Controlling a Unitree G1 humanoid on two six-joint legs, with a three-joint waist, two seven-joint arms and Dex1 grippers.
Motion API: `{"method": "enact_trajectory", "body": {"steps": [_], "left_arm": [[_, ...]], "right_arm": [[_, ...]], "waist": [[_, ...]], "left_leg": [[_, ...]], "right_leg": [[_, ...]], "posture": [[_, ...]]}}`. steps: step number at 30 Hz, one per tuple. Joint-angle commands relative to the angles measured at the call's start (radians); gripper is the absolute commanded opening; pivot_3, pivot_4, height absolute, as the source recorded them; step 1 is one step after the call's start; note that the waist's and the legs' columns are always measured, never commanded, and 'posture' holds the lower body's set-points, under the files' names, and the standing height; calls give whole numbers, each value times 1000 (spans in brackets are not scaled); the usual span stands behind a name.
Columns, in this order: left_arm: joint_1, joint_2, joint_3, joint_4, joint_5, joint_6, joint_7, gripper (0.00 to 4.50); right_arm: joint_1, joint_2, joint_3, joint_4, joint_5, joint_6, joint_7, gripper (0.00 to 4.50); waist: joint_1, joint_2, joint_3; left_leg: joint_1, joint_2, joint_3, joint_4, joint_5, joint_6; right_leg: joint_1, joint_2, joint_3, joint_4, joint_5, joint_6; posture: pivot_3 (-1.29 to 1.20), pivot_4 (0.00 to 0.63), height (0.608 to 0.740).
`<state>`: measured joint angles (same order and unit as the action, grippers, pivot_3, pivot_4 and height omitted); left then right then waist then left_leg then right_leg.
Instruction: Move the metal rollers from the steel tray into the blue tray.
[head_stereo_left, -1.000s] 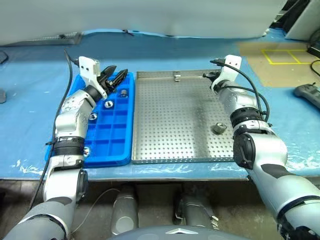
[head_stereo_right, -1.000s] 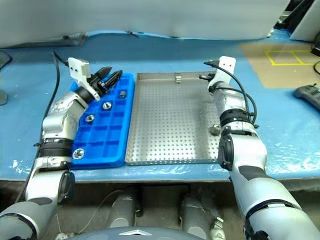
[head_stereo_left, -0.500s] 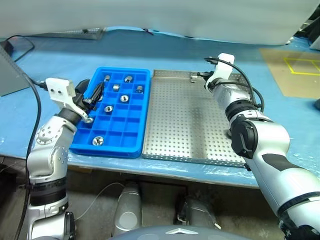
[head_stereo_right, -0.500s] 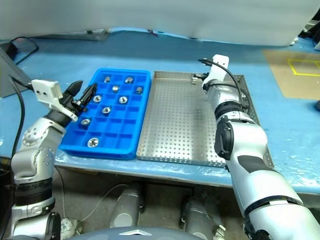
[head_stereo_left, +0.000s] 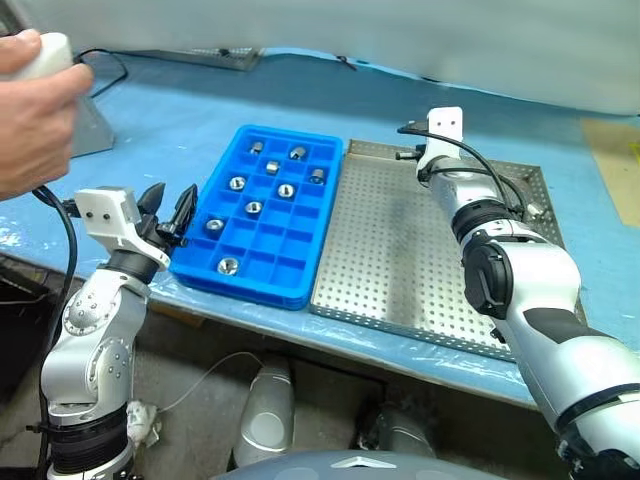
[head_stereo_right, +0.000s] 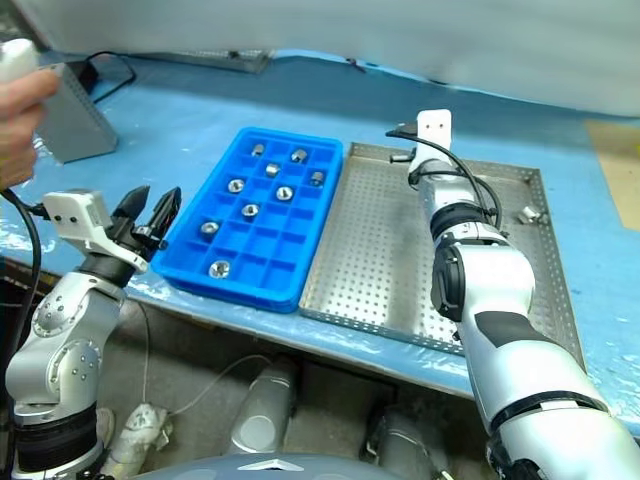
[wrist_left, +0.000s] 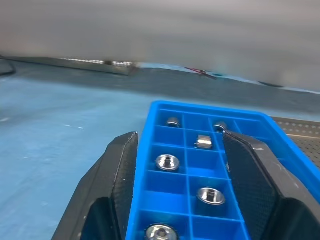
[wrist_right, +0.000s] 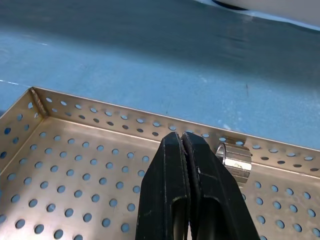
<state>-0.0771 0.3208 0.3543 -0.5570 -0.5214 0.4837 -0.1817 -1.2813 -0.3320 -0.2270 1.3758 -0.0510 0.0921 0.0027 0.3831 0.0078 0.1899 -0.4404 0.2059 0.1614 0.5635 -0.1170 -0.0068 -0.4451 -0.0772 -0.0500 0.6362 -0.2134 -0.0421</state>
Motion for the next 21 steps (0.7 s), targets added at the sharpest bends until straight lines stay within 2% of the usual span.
{"method": "enact_trajectory", "body": {"steps": [1,8,11,21], "left_arm": [[6,-3,45,-53,-3,-28,31,2811],[53,24,72,-65,-1,-39,32,2811],[83,22,86,-94,-7,-39,43,2811],[152,17,148,-160,-30,-40,74,2811]], "right_arm": [[-20,-28,7,-10,-32,-17,-36,37],[-6,-48,-52,-6,-5,2,-38,37],[8,-65,-61,-5,-14,8,-54,583],[34,-109,-64,-3,-43,13,-125,3982]], "waist": [[20,0,0],[62,0,0],[80,0,0],[146,1,0]], "left_leg": [[0,0,0,0,0,0],[0,0,-1,0,0,-1],[1,0,-3,0,0,-1],[1,-2,-8,0,0,-2]], "right_leg": [[0,0,0,0,0,1],[-1,1,3,2,-3,4],[-1,1,3,2,-3,5],[-2,2,4,3,-3,5]], "posture": [[736,150,740],[776,150,740],[807,150,740],[857,150,740]]}}
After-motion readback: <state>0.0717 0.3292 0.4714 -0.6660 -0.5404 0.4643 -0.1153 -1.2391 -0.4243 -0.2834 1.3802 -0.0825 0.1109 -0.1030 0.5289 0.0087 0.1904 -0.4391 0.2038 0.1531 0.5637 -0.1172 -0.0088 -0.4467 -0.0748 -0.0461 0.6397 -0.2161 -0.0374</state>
